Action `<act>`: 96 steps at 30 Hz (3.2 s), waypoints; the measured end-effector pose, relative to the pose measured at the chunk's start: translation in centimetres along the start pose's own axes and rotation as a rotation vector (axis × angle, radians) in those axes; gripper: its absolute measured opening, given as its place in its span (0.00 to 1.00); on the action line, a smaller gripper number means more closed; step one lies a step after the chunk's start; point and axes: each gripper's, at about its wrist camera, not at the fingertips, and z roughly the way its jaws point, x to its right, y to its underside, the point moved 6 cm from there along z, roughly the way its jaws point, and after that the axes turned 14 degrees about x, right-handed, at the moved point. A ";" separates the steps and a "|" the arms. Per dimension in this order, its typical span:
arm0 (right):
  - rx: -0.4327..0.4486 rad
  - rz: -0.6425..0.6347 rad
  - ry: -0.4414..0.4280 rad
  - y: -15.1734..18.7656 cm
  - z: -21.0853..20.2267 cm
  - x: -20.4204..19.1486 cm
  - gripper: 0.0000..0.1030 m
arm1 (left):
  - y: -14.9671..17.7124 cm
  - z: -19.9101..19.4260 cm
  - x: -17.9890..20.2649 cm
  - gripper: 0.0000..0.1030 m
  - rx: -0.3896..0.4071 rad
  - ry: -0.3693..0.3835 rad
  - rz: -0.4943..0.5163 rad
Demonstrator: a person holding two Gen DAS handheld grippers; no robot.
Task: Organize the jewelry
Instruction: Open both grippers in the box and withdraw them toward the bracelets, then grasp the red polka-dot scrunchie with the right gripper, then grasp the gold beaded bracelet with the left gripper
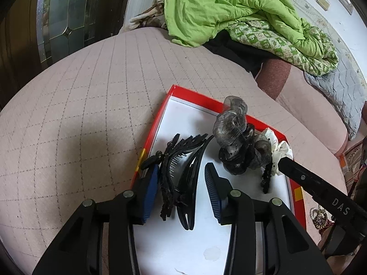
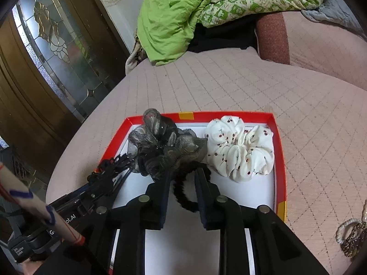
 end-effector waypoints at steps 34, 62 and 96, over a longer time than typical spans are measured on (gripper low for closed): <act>0.115 0.191 0.011 1.4 -14.7 10.1 0.26 | 0.9 -5.1 14.4 0.44 0.139 0.147 0.267; 0.156 0.626 0.190 8.4 -26.1 27.3 0.49 | 12.4 -12.1 28.6 0.51 -0.020 0.400 0.434; 0.233 0.517 0.344 6.0 -25.8 28.9 0.07 | 16.8 3.2 34.5 0.28 -0.262 0.435 0.497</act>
